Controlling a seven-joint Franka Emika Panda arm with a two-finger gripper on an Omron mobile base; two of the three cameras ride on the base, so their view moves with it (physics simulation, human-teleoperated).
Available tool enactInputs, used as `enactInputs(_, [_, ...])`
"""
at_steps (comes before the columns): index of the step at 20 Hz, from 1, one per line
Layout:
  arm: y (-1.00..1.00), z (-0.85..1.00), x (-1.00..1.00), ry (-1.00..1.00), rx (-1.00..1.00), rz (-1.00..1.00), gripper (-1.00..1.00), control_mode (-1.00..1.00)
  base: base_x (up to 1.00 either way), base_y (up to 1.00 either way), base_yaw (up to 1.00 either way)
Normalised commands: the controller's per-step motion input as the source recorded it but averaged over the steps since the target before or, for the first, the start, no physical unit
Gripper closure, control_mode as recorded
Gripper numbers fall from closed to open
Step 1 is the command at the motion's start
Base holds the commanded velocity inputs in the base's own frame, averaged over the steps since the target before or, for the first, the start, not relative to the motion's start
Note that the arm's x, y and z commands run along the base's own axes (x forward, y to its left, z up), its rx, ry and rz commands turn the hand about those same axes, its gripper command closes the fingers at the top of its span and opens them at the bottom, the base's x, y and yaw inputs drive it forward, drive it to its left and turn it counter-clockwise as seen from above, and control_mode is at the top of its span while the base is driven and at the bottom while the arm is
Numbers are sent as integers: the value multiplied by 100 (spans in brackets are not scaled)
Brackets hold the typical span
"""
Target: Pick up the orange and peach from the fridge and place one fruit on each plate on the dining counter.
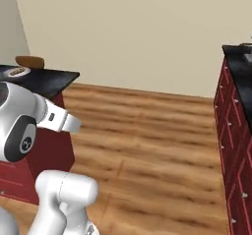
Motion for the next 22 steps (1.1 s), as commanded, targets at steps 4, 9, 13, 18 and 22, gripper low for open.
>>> enactInputs(4, [0, 0, 0, 0, 0, 0, 100, 100, 100, -40, 44])
enactInputs(9, [0, 0, 0, 0, 0, 0, 100, 100, 94, -62, 46])
enactInputs(13, [0, 0, 0, 0, 0, 0, 100, 100, 81, -91, 41])
enactInputs(18, [0, 0, 0, 0, 0, 0, 100, 100, 71, -87, 33])
enactInputs(22, [0, 0, 0, 0, 0, 0, 100, 100, 69, -67, 43])
